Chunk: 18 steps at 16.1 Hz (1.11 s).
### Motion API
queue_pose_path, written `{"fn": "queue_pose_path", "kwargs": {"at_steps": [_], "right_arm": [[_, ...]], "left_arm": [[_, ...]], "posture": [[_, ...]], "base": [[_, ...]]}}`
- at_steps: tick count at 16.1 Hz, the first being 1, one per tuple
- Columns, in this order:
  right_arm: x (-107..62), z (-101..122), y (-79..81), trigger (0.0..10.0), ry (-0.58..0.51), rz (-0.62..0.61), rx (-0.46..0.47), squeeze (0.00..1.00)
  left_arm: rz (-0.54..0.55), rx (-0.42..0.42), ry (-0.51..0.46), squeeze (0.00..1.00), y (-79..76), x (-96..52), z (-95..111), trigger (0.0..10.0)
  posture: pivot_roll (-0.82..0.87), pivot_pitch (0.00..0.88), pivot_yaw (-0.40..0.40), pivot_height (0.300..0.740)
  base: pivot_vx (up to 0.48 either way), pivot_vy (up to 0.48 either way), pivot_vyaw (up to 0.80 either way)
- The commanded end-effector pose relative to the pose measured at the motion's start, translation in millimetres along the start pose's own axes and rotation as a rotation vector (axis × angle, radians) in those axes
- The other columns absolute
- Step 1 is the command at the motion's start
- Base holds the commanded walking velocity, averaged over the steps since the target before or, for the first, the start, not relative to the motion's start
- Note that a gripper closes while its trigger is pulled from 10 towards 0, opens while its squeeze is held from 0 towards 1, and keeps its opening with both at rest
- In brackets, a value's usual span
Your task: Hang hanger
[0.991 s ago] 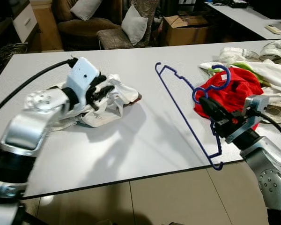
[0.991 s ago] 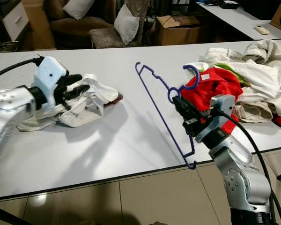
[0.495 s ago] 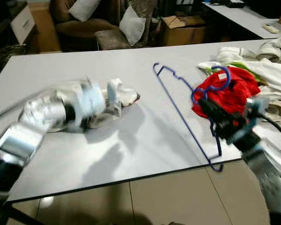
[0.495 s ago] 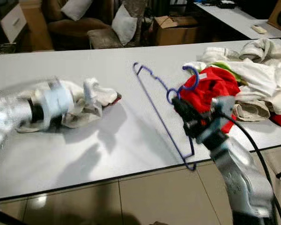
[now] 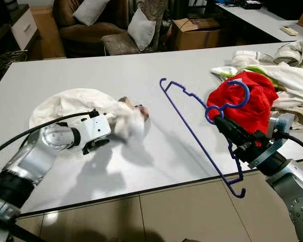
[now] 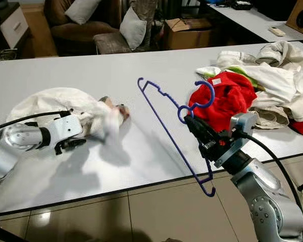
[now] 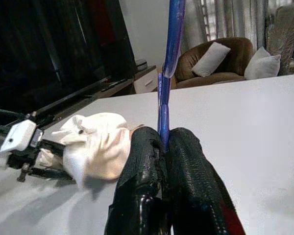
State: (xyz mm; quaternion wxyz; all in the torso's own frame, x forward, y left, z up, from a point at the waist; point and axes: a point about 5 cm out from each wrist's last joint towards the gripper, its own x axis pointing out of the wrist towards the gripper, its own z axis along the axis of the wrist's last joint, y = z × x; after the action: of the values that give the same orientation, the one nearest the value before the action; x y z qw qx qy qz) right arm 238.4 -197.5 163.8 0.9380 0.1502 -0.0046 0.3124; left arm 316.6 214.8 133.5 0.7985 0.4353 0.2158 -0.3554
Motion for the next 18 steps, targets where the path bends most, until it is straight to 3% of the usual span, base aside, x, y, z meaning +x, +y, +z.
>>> {"fn": "queue_pose_path", "kwargs": {"at_steps": [1,2,4,5,7,9,18], "right_arm": [[-0.7,5.4,2.7,10.0,-0.014,0.013,-0.006,0.0],[0.3,4.7,3.6,10.0,-0.011,0.019,-0.003,0.0],[2.4,4.2,4.1,10.0,-0.007,0.028,0.0,0.0],[2.7,4.5,3.8,10.0,-0.006,0.029,0.001,0.0],[2.6,5.5,2.8,10.0,-0.006,0.027,0.003,0.0],[2.2,6.2,2.1,10.0,-0.009,0.019,0.001,0.0],[2.2,6.2,2.1,10.0,-0.009,0.019,0.001,0.0]], "left_arm": [[0.028,0.025,0.034,0.0,2.9,4.0,-3.4,10.0],[0.035,0.016,0.06,0.0,0.5,9.5,-9.2,10.0],[-0.041,-0.078,0.092,0.0,-14.3,21.6,-19.7,10.0],[-0.124,-0.165,0.091,0.0,-26.7,26.8,-22.6,10.0],[-0.374,-0.376,-0.032,0.0,-58.7,35.2,-9.4,10.0],[-0.451,-0.47,-0.17,0.0,-64.5,37.5,11.9,10.0],[-0.451,-0.47,-0.17,0.0,-64.5,37.5,11.9,10.0]], "posture": [[-0.14,0.0,0.025,0.74],[-0.14,0.0,0.023,0.74],[-0.14,0.0,0.02,0.74],[-0.14,0.0,0.019,0.74],[-0.14,0.0,0.02,0.74],[-0.15,0.0,0.021,0.74],[-0.15,0.0,0.021,0.74]], "base": [[0.0,0.0,0.0],[0.0,0.0,0.0],[0.0,0.0,0.0],[0.0,0.0,0.0],[0.0,0.0,0.0],[0.0,0.0,0.0],[0.0,0.0,0.0]]}}
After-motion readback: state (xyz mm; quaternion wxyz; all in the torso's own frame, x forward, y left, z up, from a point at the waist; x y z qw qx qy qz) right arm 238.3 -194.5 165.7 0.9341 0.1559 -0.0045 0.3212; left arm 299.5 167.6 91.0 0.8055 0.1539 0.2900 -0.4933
